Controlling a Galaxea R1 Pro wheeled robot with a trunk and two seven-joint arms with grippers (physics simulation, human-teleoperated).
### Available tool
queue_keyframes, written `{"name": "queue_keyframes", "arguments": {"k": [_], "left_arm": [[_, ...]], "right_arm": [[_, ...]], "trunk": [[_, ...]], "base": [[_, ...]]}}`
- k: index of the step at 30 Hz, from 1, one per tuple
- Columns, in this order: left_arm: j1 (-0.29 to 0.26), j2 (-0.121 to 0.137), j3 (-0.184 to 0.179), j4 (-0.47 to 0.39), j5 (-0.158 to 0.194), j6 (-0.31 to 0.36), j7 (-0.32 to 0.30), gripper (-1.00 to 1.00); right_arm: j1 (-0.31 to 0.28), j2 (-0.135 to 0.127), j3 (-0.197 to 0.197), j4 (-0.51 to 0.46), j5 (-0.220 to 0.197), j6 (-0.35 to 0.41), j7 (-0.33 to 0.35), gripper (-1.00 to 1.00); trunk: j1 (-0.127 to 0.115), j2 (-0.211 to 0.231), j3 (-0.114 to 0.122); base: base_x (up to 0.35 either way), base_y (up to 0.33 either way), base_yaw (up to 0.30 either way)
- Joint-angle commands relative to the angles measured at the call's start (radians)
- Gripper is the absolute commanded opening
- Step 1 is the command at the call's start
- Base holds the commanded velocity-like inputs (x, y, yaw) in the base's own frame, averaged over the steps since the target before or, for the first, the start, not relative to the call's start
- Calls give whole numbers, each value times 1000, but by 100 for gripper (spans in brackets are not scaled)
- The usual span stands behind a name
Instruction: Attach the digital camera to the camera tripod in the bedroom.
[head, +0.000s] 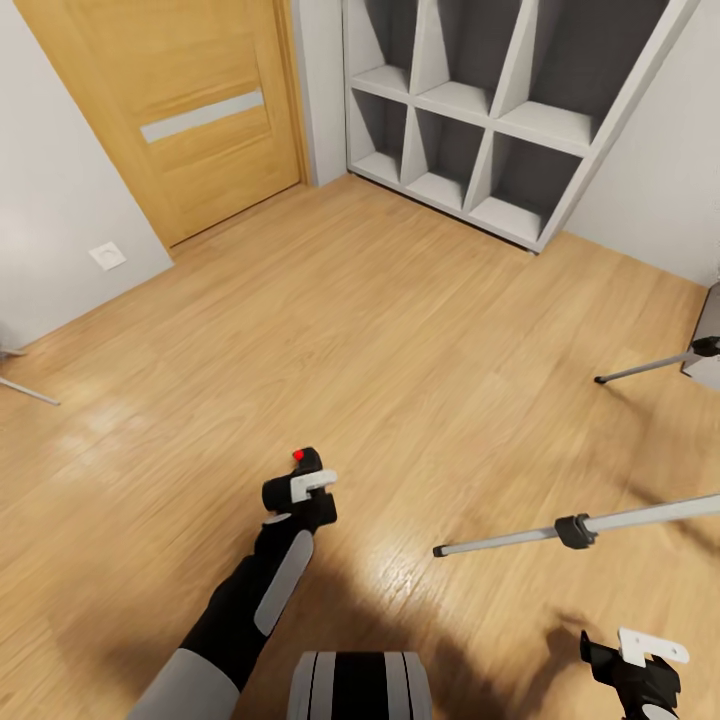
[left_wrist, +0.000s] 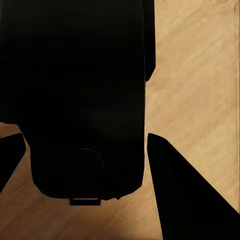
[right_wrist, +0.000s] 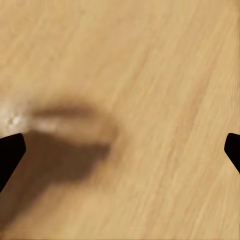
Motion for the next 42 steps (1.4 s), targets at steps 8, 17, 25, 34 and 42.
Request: {"name": "queue_keyframes", "arguments": {"k": [8, 17, 25, 34, 42], "left_arm": [[0, 2, -6, 4, 8, 1, 7, -100], [0, 6, -11, 5, 2, -3, 6, -100], [0, 7, -11, 8, 2, -4, 7, -100], [0, 8, -11, 12, 7, -4, 6, -100], [0, 8, -11, 37, 9, -4, 5, -100]], "right_arm": [[0, 0, -1, 1, 2, -3, -1, 100], [0, 0, 0, 1, -1, -2, -1, 100], [0, 0, 2, 2, -4, 0, -1, 100], [0, 0, 3, 2, -4, 0, -1, 100], [0, 0, 2, 2, -4, -1, -1, 100]], "trunk": [[-4, 2, 30], [-8, 4, 65], [-11, 6, 96], [-15, 8, 131], [-19, 10, 162]], "base": [[0, 0, 0], [0, 0, 0], [0, 0, 0], [0, 0, 0], [0, 0, 0]]}}
